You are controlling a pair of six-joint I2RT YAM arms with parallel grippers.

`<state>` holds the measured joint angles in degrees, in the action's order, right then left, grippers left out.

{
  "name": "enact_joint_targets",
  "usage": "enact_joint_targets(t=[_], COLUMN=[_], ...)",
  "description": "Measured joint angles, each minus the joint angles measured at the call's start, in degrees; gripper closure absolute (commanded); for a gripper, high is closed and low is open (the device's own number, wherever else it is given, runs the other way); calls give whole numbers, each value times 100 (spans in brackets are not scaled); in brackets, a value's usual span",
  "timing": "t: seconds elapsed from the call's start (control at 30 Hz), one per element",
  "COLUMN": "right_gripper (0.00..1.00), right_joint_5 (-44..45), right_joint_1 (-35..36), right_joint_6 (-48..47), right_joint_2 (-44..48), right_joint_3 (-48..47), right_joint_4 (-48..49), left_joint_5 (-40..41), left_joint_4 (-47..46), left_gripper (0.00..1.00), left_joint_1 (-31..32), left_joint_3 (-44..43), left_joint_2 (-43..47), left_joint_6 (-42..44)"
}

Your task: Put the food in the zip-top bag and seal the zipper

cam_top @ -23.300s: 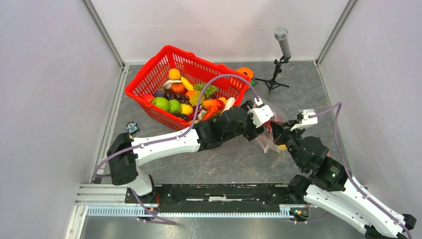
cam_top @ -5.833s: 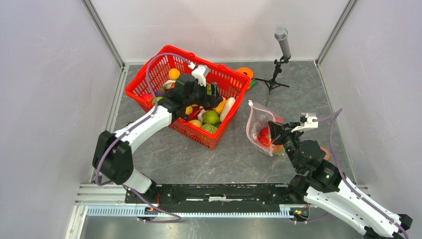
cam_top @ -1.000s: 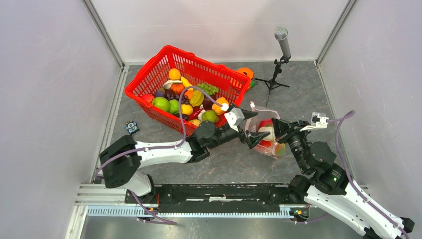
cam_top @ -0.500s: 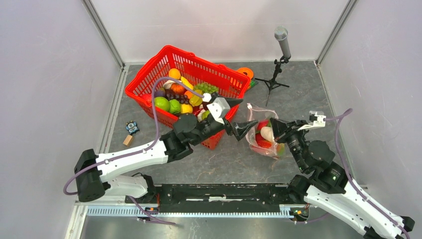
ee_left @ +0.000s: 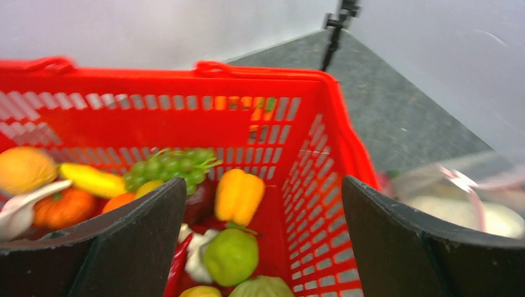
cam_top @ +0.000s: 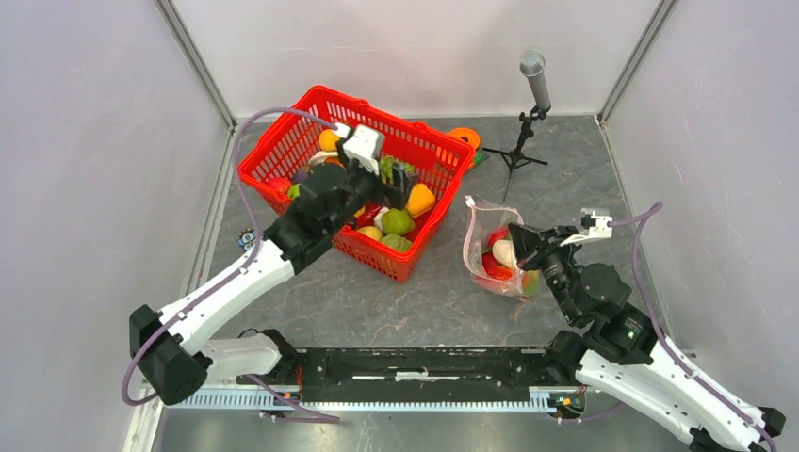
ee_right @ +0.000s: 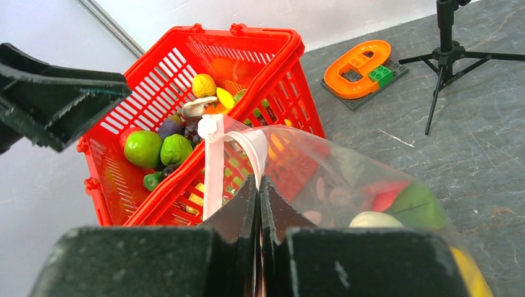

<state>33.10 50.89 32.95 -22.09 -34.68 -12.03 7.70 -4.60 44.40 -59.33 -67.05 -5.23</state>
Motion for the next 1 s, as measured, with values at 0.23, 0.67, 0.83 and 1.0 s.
enact_joint_targets(t=[0.23,0.67,0.83,1.0], right_gripper=[93,93,93,92], right_joint_5=[37,39,55,59], right_joint_1=[0,0,0,0], right_joint_6=[-9,-28,-33,-72], right_joint_2=[24,-46,-46,-68], right_joint_3=[4,4,4,4], right_joint_4=[-2,-2,0,0], left_joint_5=[-127,-1447,-1810,-2096], left_joint_4=[1871,4363,4548,4680], left_gripper=[0,0,0,0], left_joint_1=[-1073,-1198,-1196,-1123], left_joint_3=[-1189,-1790,-1799,-1792], left_joint_2=[-629,-2476,-2634,-2940], left_joint_6=[-745,-839,-822,-669])
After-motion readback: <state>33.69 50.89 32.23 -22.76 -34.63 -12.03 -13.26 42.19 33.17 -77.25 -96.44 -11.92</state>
